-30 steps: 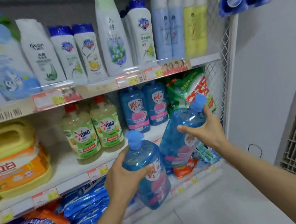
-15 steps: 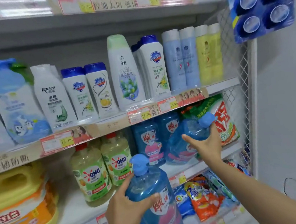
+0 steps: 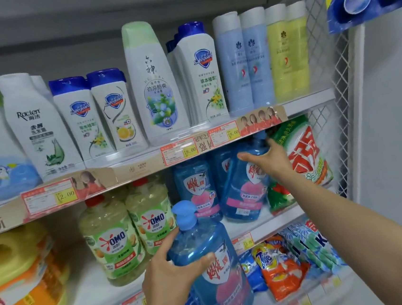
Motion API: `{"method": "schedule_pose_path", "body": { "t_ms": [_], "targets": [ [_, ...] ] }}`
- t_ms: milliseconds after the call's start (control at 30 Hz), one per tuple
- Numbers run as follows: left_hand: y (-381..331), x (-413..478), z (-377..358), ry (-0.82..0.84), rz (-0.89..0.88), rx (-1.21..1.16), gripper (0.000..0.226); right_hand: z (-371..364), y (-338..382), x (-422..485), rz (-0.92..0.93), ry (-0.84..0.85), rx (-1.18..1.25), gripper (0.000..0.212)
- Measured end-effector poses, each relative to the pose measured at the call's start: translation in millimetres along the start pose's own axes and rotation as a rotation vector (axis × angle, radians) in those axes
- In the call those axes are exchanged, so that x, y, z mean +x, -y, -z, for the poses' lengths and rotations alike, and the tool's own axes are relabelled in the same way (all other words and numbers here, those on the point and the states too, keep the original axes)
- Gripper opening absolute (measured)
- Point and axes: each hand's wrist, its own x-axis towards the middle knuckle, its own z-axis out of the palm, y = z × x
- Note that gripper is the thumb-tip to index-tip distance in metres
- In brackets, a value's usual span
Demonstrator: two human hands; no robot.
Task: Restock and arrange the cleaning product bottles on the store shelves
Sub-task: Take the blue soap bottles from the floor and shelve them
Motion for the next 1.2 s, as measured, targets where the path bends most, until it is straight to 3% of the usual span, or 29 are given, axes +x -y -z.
{"method": "schedule_pose_path", "body": {
  "t_ms": [233,400,500,567,633,700,867,967,1067,1200],
  "targets": [
    [4.9,-2.3,-0.7,0.032,0.012,-0.022,0.081,-41.3,9.5,-14.3,0.148,0.098,-0.439,0.11],
    [7.5,-7.2,1.1,0.028,0.014,0.008,0.086,-37.2,0.5,-46.8,0.199,0.113,-0.183,0.119],
    [7.8,-7.1,3.6,0.025,0.009,0.022,0.084,-20.6,-8.0,-119.2,0.323,0.133,0.073,0.109],
    [3.4,-7.6,3.7,0.008,0.013,0.046,0.082,-12.9,-16.2,-175.6,0.286,0.309,0.154,0.109],
    [-3.1,-7.3,2.2,-0.014,0.006,0.084,0.082,-18.5,-23.0,-218.2,0.186,0.538,0.141,0.122],
    [-9.4,-8.0,-0.5,-0.034,-0.017,0.117,0.082,-34.3,-30.5,-240.4,0.152,0.633,0.114,0.135],
    [-16.3,-2.8,-1.8,-0.065,-0.078,0.022,0.076,-52.3,-28.3,-236.2,0.241,0.398,0.04,0.137],
    [-22.0,1.1,0.9,-0.056,-0.158,-0.145,0.087,-48.8,-13.8,-217.2,0.382,0.356,-0.077,0.134],
    [-32.3,3.7,0.6,-0.094,-0.256,-0.231,0.08,-49.2,-0.1,-191.3,0.541,0.326,-0.147,0.131],
    [-31.2,18.9,-7.8,-0.138,-0.295,-0.272,0.083,-58.4,3.0,-161.6,0.598,0.282,-0.196,0.132]
  ]
}}
